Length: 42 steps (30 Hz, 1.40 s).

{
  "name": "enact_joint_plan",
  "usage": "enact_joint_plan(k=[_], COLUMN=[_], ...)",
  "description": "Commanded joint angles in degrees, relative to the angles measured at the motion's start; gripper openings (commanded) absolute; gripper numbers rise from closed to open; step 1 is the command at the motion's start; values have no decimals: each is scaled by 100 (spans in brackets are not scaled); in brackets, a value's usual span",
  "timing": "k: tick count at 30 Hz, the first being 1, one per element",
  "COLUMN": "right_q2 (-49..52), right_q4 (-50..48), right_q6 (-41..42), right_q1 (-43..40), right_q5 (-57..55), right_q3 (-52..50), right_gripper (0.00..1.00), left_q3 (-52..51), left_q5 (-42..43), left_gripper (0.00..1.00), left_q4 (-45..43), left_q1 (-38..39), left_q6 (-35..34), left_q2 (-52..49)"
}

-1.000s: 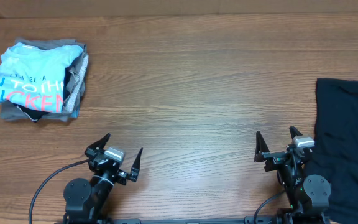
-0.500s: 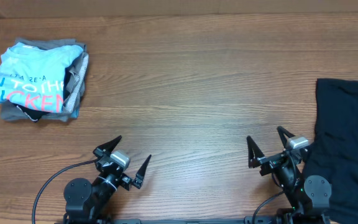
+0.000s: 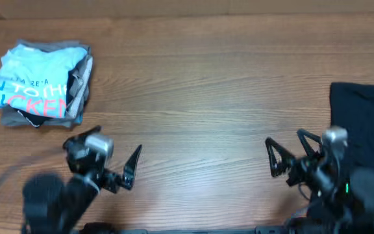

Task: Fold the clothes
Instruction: 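Reach the right gripper to the black T-shirt and grasp its edge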

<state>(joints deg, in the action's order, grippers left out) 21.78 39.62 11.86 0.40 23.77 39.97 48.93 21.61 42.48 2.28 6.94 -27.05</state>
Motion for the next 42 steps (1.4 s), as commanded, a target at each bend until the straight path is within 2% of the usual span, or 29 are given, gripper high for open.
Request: enact_joint_plan(k=[1, 7, 11, 14, 18, 24, 25, 26, 28, 33, 34, 37, 38, 39, 40, 42], right_q2=[1707, 4079, 5163, 5825, 6478, 7232, 7372, 7587, 7873, 8572, 8697, 9029, 9114, 9180, 9285, 9440], right_q4=[1023, 2356, 2391, 2393, 2341, 2129, 2070, 1987, 1893, 1589, 1480, 1193, 1139, 1084, 1005, 925], right_q6=[17, 17, -157, 87, 811, 1091, 1091, 1091, 1075, 1071, 1075, 1185, 1259, 1263, 1261, 1233], right_q1=[-15, -15, -28, -280, -1029, -2601, -2887, -3254, -3571, -3611, -3560, -3414, -3375, -3346, -3298, -3195], right_q5=[-686, -730, -785, -1410, -2190, -1978, -1856, -1585, -1099, -962, -1086, -1541, -1670, -1716, -1766, -1869], right_q3=[1423, 3414, 4096, 4468, 4671, 4669, 4669, 4669, 4662, 4586, 4575, 4575, 4575, 4575, 4575, 4575], right_gripper=[100, 100, 100, 100, 99, 97, 94, 83, 75, 63, 58, 50, 51, 61, 65, 65], left_q3=[1613, 3407, 3792, 3810, 3810, 3810, 3810, 3810, 3810, 3810, 3810, 3810, 3810, 3810, 3810, 3810], left_q5=[-267, -203, -111, 402, 483, 479, 479, 483, 483, 481, 481, 481, 481, 481, 481, 479], left_gripper=[100, 100, 100, 100, 100, 100, 100, 100, 100, 100, 100, 100, 100, 100, 100, 100], left_q4=[852, 2144, 2575, 2793, 2992, 3016, 2994, 2944, 2918, 2780, 2752, 2667, 2651, 2640, 2627, 2603], left_q1=[37, 37, 37, 37, 37, 37, 37, 37, 37, 37, 37, 37, 37, 37, 37, 37], left_q6=[57, 57, 24, 31, 33, 35, 35, 33, 33, 33, 35, 33, 33, 33, 33, 35], left_q2=[-1576, -3418, -4135, -4476, -4760, -4859, -4859, -4859, -4859, -4859, -4859, -4859, -4859, -4859, -4859, -4859])
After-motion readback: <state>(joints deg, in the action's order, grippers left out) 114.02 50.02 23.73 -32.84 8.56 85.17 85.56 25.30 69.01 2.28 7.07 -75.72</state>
